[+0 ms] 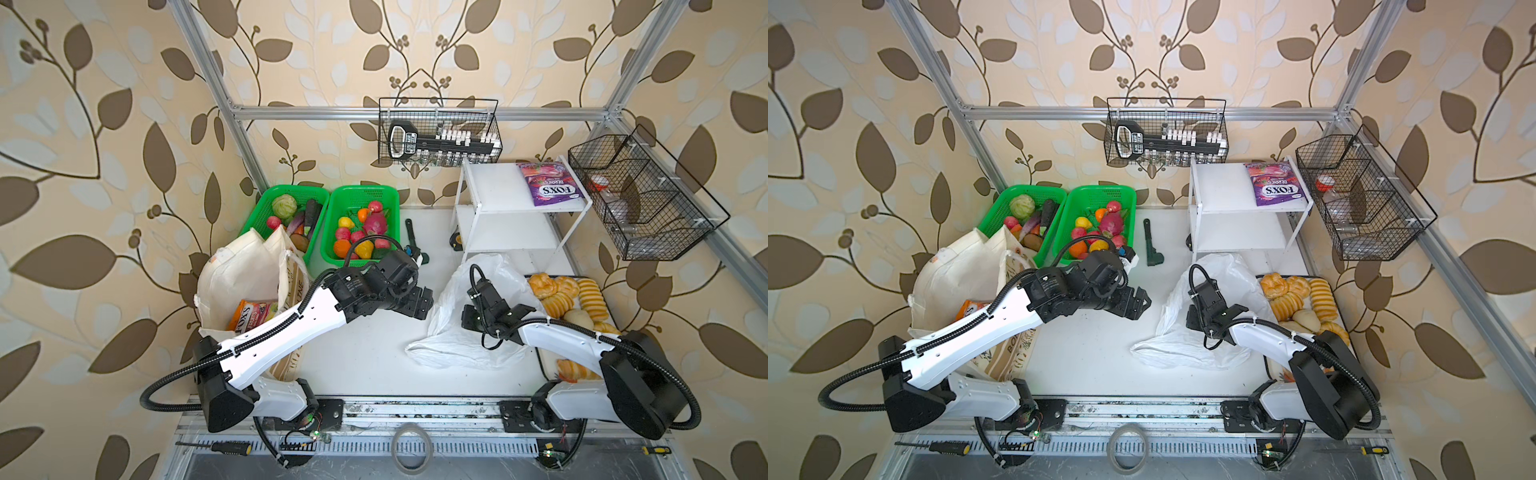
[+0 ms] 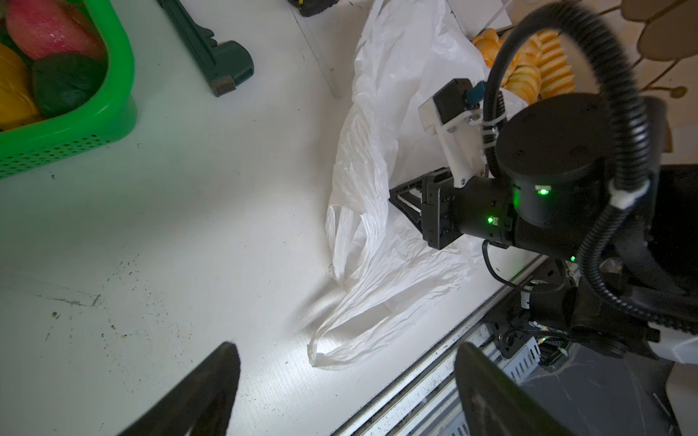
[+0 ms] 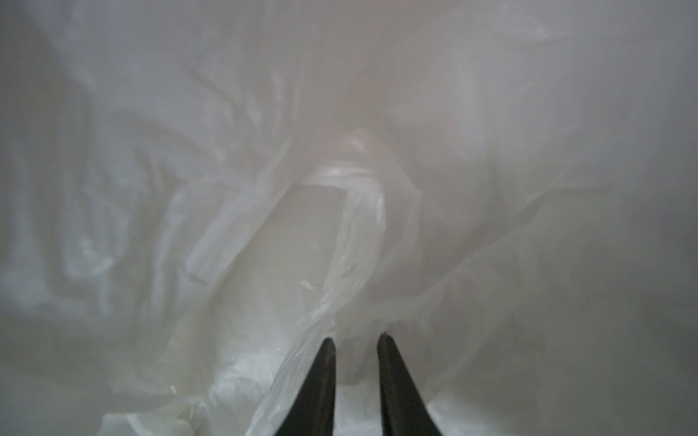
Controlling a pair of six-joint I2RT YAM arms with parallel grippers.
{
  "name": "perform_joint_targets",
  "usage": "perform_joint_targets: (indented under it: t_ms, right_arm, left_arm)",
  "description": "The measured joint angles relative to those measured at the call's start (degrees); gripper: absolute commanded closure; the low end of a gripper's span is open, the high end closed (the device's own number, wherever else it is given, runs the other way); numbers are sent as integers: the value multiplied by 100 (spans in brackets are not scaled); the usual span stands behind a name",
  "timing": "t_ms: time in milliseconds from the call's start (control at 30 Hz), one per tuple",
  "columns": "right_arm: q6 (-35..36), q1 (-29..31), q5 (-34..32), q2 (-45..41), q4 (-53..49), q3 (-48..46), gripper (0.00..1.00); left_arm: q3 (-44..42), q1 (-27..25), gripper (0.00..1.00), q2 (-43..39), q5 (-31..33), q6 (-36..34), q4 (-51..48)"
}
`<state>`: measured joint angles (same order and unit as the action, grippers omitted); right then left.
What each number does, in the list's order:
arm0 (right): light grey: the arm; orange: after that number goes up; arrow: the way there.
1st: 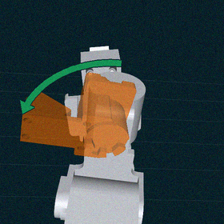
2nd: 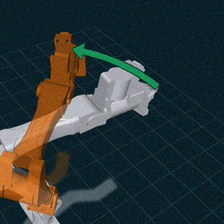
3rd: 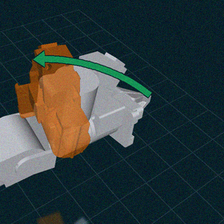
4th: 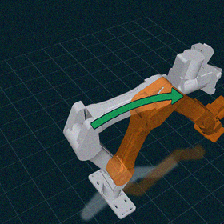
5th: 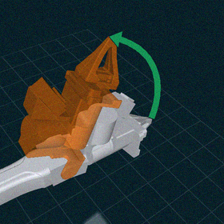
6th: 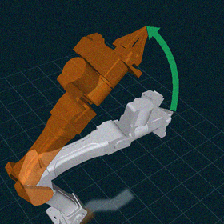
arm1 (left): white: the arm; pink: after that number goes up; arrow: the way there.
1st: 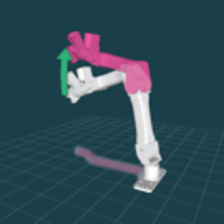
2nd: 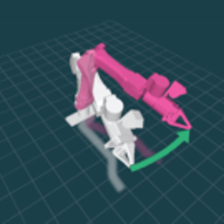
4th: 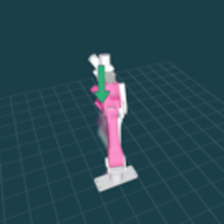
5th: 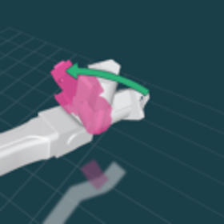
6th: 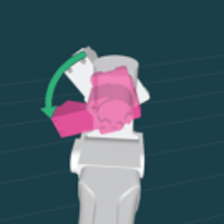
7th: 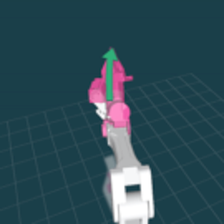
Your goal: Place the mixed food into the grocery bags and tie them
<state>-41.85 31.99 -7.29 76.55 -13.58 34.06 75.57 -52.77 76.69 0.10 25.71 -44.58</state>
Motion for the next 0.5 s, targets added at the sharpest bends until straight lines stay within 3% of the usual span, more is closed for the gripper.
perform_joint_targets:
  t_ms: [33,400,500]
  right_arm:
    - [20,15,-15,-46,-24,0,100]
    - [90,190,-37,-1399,-457,-26,100]
    - [22,92,2,-1539,-492,-122,93]
  left_arm:
    - [-59,-59,7,66,0,17,55]
    - [-350,-205,5,1143,2,249,942]
    - [-345,-205,7,1545,-13,289,1272]
